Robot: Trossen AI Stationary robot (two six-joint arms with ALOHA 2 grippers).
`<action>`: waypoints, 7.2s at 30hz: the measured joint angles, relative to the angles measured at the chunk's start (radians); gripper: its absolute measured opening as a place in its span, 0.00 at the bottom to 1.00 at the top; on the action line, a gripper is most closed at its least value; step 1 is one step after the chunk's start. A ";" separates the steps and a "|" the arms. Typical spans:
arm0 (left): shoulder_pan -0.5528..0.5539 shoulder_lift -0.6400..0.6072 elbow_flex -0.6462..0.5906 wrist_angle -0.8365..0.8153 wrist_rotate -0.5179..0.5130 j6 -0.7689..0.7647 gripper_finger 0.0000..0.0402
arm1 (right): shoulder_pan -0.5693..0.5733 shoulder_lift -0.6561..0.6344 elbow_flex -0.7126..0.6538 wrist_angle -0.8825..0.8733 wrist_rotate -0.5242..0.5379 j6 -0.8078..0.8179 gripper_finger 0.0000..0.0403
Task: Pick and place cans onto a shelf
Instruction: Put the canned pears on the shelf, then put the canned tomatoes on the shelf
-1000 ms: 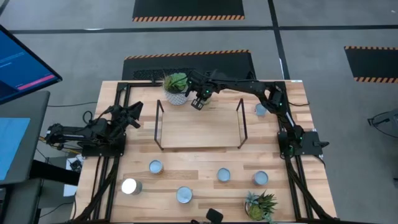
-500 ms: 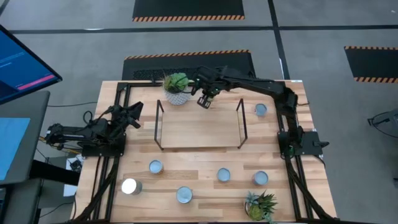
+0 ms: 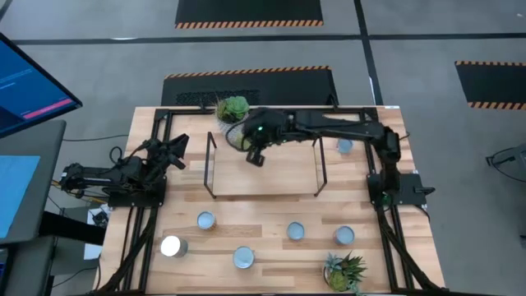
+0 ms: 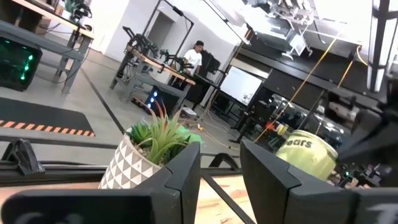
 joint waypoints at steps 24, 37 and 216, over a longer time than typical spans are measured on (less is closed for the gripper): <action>0.000 -0.003 -0.001 0.024 -0.009 0.060 0.26 | -0.013 0.266 0.214 -0.123 -0.150 -0.040 0.00; 0.000 -0.004 -0.001 0.015 -0.009 0.055 0.26 | 0.001 0.298 0.211 -0.144 -0.149 -0.044 0.02; -0.798 1.451 0.993 -1.393 1.020 -0.706 0.18 | 0.468 -0.308 0.305 -0.729 0.143 0.303 0.19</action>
